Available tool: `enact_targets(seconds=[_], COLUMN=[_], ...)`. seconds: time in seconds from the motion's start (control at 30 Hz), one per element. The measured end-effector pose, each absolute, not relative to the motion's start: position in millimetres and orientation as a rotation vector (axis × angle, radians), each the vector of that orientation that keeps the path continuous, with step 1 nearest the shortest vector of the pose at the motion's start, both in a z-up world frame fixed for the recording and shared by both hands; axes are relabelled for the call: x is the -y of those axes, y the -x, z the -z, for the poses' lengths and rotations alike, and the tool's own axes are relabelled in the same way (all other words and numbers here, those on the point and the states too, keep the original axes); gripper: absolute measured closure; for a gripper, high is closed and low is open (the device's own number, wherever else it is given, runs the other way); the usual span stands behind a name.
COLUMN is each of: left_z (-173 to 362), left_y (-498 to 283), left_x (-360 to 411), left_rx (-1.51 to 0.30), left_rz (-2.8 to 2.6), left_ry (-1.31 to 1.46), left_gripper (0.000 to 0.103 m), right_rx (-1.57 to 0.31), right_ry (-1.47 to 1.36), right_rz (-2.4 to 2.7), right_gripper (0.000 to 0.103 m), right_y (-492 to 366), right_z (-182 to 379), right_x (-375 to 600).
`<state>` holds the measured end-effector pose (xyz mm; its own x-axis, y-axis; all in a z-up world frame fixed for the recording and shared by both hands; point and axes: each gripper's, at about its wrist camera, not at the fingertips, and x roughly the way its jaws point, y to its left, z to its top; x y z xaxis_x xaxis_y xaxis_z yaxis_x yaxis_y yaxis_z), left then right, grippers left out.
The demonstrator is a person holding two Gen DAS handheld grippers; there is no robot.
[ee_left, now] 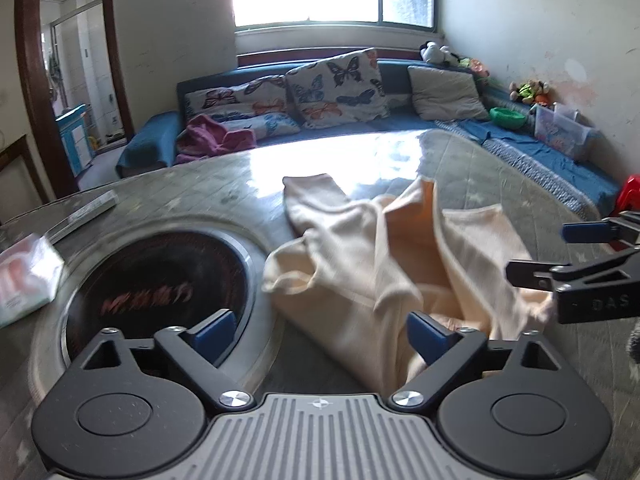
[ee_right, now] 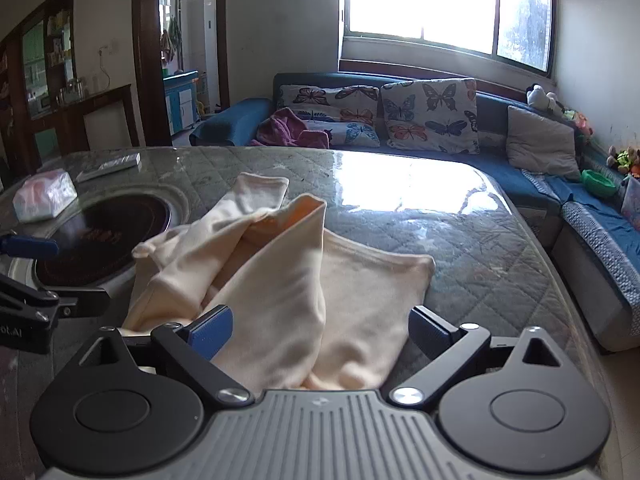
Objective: Fold clothes
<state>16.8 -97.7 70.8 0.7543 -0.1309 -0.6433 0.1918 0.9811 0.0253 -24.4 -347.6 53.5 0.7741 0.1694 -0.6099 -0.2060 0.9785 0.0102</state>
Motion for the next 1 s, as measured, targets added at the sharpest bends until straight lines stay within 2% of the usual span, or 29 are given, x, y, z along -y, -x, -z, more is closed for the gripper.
enact_targets(seconds=[0.17,0.37,0.43,0.47,0.53,0.67,0.7,0.77,0.9,0.97,1.0], left_z=[-71,-67,-65,-62,-57,-46,-44,-40,-36,-38,-39], left_y=[-46,-77,-86,-91,-101,-115,-115,-117,-117,-117,-116], left_x=[108,126,131,133,137,142,143,143,140,135,132], left_rx=[-0.695,-0.691,-0.693,-0.703,-0.724,-0.755,-0.763,-0.778,-0.781,-0.78,-0.779], left_rz=[0.234,0.276,0.288,0.294,0.306,0.325,0.334,0.349,0.348,0.348,0.348], left_ry=[-0.072,-0.104,-0.114,-0.116,-0.119,-0.124,-0.122,-0.12,-0.121,-0.099,-0.089], left_gripper=[0.024,0.027,0.029,0.031,0.038,0.05,0.053,0.066,0.081,0.091,0.092], right_rx=[-0.651,-0.65,-0.661,-0.666,-0.69,-0.74,-0.751,-0.774,-0.79,-0.762,-0.745], right_ry=[0.046,0.023,0.024,0.023,0.017,-0.007,-0.014,-0.034,-0.064,-0.059,-0.053], right_rz=[-0.216,-0.258,-0.266,-0.268,-0.281,-0.315,-0.328,-0.354,-0.383,-0.37,-0.362], right_gripper=[0.017,0.025,0.031,0.033,0.042,0.044,0.05,0.06,0.091,0.096,0.097], right_y=[-14,-60,-74,-79,-92,-108,-111,-114,-115,-109,-105], right_z=[-55,-56,-55,-54,-49,-35,-32,-26,-18,-21,-24], right_x=[352,353,351,351,351,351,351,351,352,354,355])
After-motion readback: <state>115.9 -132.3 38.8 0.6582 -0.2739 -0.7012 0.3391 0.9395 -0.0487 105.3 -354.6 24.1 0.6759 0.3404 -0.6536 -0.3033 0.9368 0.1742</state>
